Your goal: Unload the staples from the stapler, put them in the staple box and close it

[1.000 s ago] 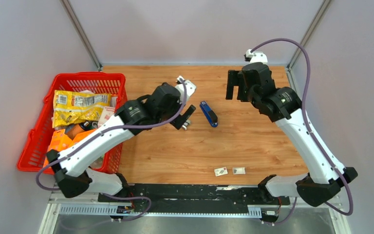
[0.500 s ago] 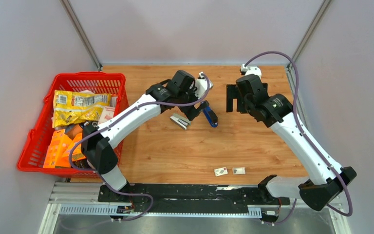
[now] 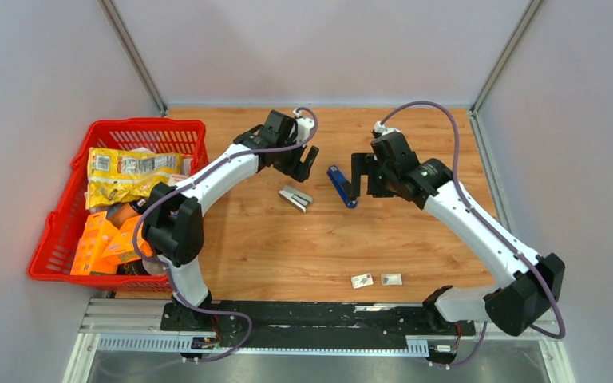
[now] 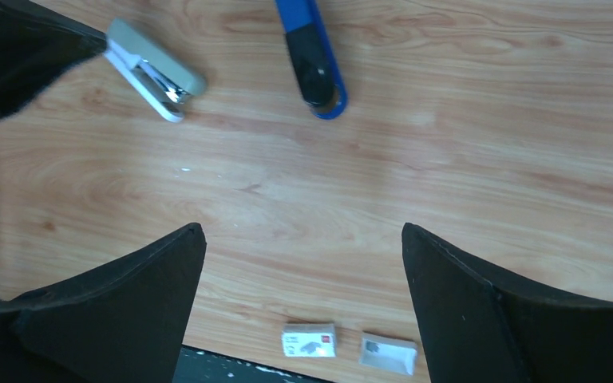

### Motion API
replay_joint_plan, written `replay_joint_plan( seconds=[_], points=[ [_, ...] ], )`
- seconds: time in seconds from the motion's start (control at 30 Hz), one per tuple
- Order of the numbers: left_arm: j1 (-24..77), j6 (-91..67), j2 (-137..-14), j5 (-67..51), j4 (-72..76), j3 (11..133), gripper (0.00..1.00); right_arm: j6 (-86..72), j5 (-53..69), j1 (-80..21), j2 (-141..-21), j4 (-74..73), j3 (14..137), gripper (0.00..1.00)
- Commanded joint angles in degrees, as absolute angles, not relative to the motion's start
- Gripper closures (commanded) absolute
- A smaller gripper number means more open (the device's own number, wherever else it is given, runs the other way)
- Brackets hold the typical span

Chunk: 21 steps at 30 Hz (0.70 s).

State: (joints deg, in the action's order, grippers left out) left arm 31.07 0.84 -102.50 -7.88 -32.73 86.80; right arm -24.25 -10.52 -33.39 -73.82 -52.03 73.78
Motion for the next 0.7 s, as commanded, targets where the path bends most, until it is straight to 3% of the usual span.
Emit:
replay_joint_plan(
  seconds=[0.0,0.27,0.67],
  points=[
    [31.20,-8.86,-101.78,-0.20,-31.29,83.51,0.13,-27.33,-1.94,-34.98,-79.26,-43.51,74.96,0.05],
    [29.62,-16.52,-101.34,6.85,-33.31,79.98,0.18,-26.54,2.02,-38.32,-90.43,-40.44,79.72,0.10],
    [26.02,-23.81,-101.96,10.81,-32.87,76.65,0.39,-23.65,3.60,-43.06,-99.57,-33.49,81.91,0.26]
  ],
)
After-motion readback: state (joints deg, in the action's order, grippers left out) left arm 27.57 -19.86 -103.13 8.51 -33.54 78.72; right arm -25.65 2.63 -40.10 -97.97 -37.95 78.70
